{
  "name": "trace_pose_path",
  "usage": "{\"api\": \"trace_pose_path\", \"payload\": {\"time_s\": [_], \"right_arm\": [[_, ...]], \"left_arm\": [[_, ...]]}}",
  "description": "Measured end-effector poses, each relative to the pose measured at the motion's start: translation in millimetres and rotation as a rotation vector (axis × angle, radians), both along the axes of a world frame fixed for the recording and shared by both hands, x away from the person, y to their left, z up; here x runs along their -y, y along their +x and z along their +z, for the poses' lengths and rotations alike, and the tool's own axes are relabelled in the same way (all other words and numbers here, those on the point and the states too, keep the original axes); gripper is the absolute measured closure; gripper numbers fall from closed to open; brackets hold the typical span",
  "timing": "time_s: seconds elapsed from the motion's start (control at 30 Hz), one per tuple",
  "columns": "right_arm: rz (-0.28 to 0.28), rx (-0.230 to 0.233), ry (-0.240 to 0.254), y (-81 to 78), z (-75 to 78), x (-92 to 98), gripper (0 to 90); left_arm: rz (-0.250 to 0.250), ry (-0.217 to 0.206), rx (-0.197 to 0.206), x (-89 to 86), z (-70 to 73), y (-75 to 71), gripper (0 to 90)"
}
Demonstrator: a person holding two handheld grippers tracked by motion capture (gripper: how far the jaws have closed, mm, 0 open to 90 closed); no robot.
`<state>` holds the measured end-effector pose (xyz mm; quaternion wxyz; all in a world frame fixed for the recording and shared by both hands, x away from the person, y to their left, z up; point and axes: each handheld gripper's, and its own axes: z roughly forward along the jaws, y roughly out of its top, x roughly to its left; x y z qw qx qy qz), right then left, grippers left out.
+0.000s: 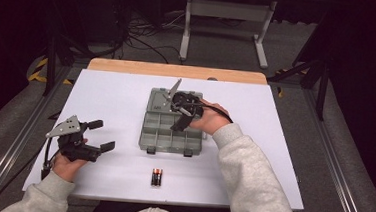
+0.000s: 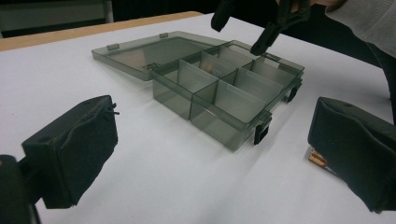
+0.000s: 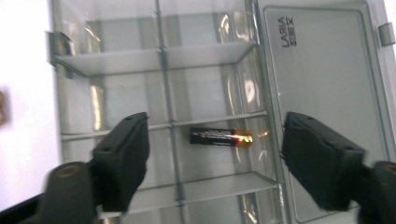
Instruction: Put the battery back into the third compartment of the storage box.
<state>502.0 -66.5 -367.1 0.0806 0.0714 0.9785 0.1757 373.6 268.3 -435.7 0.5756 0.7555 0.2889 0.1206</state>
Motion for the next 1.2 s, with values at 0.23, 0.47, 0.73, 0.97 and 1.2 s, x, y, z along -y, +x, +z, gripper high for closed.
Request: {"api": "trace_pose_path", "payload": {"time_s": [0.23,0.47,0.73,0.97,1.2], "right_arm": [[0.019,0.030,0.035,-30.6,14.6,-4.8,14.1],[0.030,0.021,0.048,-54.9,18.5,-6.6,11.4],[0.055,-0.003,0.049,-78.9,10.7,-10.6,9.2],[0.076,-0.016,0.049,-96.3,5.2,-14.1,8.8],[0.094,-0.035,0.042,-109.6,-2.8,-17.4,8.6]], "left_arm": [[0.002,-0.003,-0.001,-0.1,0.1,-0.1,2.0],[0.002,-0.001,0.001,0.0,0.2,-0.1,2.0],[0.004,-0.001,0.003,0.4,0.2,-0.3,2.0],[0.004,0.001,0.003,-0.2,0.5,-0.3,2.0],[0.006,0.000,0.006,0.3,0.4,-0.6,2.0]]}}
